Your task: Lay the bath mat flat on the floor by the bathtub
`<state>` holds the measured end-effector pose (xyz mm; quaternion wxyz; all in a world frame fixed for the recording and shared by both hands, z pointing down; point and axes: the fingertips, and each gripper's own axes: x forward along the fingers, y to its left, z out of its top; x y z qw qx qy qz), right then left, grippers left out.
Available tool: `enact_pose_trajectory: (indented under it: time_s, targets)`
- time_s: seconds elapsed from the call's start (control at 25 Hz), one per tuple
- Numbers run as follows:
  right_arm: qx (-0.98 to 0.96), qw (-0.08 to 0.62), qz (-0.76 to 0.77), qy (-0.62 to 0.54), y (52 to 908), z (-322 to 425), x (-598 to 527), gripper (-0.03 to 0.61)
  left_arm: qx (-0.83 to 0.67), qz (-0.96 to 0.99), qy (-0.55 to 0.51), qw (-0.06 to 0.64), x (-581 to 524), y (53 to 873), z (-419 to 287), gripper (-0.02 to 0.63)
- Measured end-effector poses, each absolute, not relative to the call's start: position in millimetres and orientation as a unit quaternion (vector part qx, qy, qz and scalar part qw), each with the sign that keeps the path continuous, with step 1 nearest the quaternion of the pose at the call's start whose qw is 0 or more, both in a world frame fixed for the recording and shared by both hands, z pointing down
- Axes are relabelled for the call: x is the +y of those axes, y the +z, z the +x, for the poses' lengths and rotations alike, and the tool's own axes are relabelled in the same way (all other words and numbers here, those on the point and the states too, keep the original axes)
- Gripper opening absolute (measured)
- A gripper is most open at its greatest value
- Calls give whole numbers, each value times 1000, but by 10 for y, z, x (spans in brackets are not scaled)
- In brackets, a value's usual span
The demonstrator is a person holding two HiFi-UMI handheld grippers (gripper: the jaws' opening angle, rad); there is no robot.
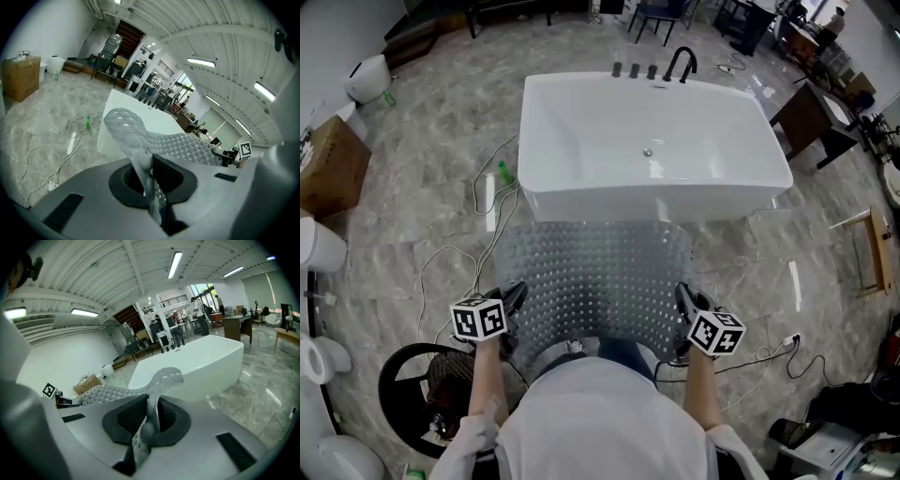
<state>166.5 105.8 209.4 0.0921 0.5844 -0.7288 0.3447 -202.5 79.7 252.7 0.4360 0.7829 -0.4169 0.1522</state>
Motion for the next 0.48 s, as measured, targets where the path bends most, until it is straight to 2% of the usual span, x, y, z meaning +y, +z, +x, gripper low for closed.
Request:
enact_pose_trajectory:
  time_s: [0.48]
  targets:
    - [-733, 114, 565, 362, 2315, 1819, 514, 40, -445, 760, 169, 443, 391, 2702, -1904, 43]
